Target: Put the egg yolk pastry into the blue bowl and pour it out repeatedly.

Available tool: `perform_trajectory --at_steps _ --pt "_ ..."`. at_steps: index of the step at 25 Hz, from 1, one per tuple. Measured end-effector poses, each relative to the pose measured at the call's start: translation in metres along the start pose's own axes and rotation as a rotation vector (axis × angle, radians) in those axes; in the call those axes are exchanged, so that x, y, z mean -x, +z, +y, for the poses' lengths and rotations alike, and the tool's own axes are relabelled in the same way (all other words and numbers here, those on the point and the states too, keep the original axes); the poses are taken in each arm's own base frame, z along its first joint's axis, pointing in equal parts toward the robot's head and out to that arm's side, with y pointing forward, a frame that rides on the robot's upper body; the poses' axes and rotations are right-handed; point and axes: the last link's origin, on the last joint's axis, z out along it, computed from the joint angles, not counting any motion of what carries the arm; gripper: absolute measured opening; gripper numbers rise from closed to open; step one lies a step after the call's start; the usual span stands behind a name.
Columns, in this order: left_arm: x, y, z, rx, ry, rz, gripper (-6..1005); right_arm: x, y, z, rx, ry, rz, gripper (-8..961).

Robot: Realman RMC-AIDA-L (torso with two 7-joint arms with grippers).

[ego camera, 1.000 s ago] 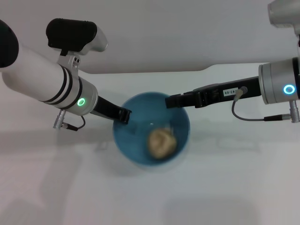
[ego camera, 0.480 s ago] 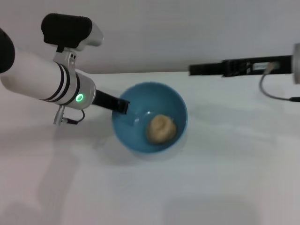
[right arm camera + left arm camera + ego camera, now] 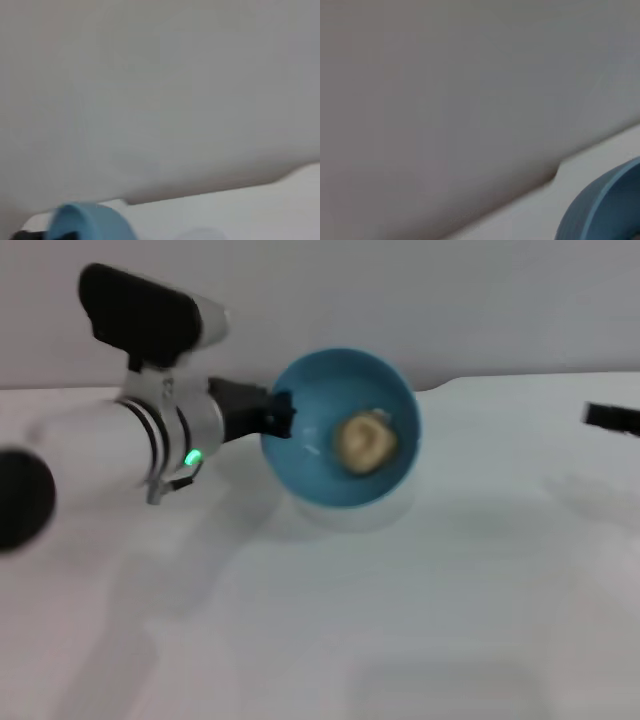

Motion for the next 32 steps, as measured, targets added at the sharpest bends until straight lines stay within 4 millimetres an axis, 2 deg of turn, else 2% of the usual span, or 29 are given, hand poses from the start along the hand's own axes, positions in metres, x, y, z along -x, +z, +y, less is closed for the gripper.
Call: perform_trajectory --at_steps 3,4,7,11,13,14,18,27,32 --pt "0.003 -0.001 0.022 -0.013 0.176 0.147 7 -0.012 -0.017 -0.017 -0.041 0.071 -0.034 390" --pt "0.008 -0.003 0.035 -0.025 0.309 0.231 6 -0.014 -0.022 -0.020 -0.050 0.086 -0.045 389" --pt "0.021 -0.009 0.067 -0.033 0.551 0.421 6 -0.019 -0.028 -0.024 -0.061 0.109 -0.055 386" --pt "0.034 -0.019 0.087 -0.028 0.650 0.606 3 -0.022 -0.026 -0.024 -0.055 0.116 -0.048 382" --pt "0.040 -0.023 0.090 -0.029 0.677 0.653 2 -0.022 -0.023 -0.023 -0.047 0.115 -0.042 380" --pt "0.044 -0.030 0.091 -0.050 0.739 0.735 2 -0.023 -0.021 -0.023 -0.040 0.112 -0.037 379" --pt "0.046 -0.034 0.093 -0.059 0.809 0.793 0 -0.024 -0.017 -0.023 -0.035 0.115 -0.032 375" --pt "0.041 -0.027 0.097 -0.022 0.905 0.812 1 -0.030 -0.008 -0.018 -0.014 0.092 0.023 365" --pt "0.030 -0.017 0.083 -0.060 0.833 0.751 1 -0.035 0.003 -0.010 0.003 0.051 0.095 360"
